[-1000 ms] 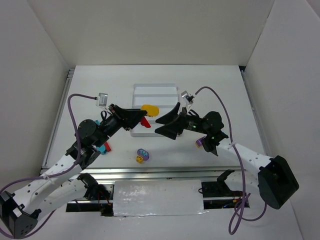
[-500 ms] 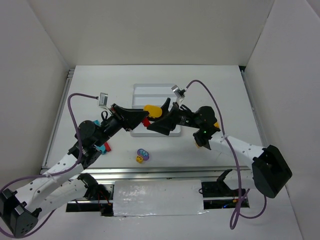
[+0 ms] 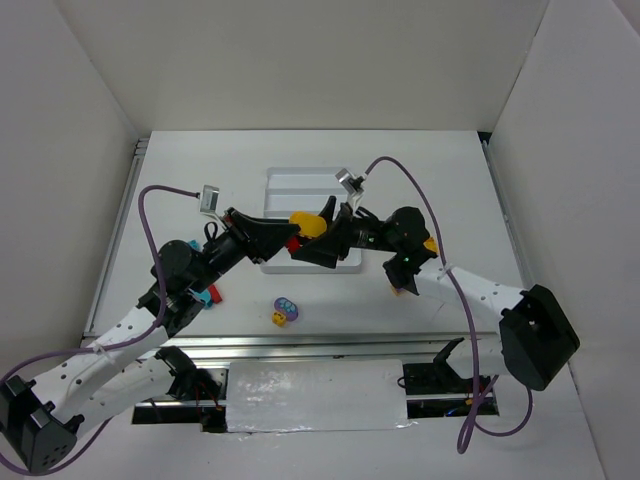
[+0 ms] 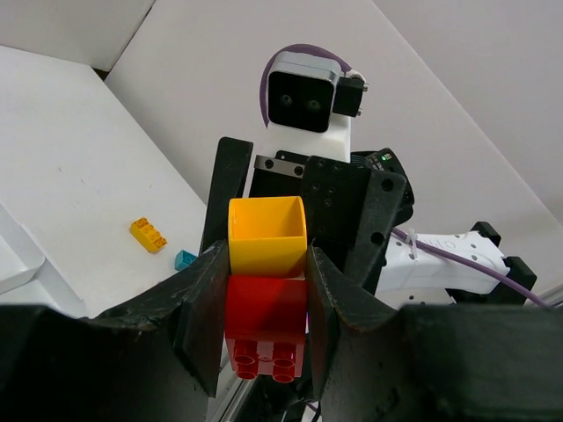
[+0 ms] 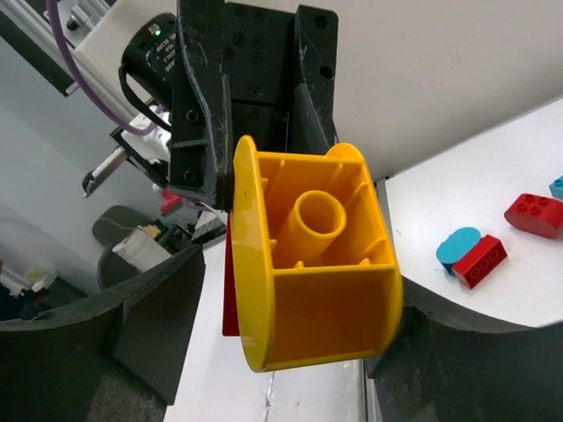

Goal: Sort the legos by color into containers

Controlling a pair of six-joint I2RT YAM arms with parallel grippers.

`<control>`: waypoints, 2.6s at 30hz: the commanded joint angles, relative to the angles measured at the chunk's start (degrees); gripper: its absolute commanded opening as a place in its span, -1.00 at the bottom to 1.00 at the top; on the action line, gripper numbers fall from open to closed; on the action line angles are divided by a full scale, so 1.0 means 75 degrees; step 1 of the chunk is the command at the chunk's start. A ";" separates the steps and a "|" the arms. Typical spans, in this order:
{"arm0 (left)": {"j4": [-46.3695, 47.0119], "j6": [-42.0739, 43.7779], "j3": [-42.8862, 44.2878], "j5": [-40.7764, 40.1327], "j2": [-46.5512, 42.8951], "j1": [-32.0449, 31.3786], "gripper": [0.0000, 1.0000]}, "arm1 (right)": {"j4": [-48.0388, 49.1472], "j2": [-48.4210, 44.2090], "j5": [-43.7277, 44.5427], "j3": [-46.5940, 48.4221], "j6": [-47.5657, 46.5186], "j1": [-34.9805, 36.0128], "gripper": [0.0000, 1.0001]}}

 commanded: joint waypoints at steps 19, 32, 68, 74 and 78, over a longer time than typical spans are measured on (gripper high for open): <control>0.0920 0.0068 0.0050 0.0489 0.0125 0.0010 -1.00 | 0.1703 0.0291 -0.1080 0.0658 0.1165 -0.0135 -1.00; 0.0228 0.0596 0.0343 0.0337 0.0102 0.0010 -0.35 | -0.0499 -0.0025 -0.1163 0.0752 -0.0276 -0.0124 -1.00; -0.0475 0.1568 0.1187 0.0324 0.1238 0.0279 -1.00 | -0.2034 0.0865 -0.2322 0.1244 -0.1436 -0.0557 -1.00; -0.0452 0.1511 0.1492 0.0594 0.1449 0.0572 -1.00 | -0.2797 0.0901 -0.2370 0.1350 -0.1976 -0.0592 -1.00; -0.0276 0.1358 0.1480 0.0454 0.1356 0.0631 -1.00 | -0.2937 0.0936 -0.2359 0.1315 -0.2070 -0.0627 -1.00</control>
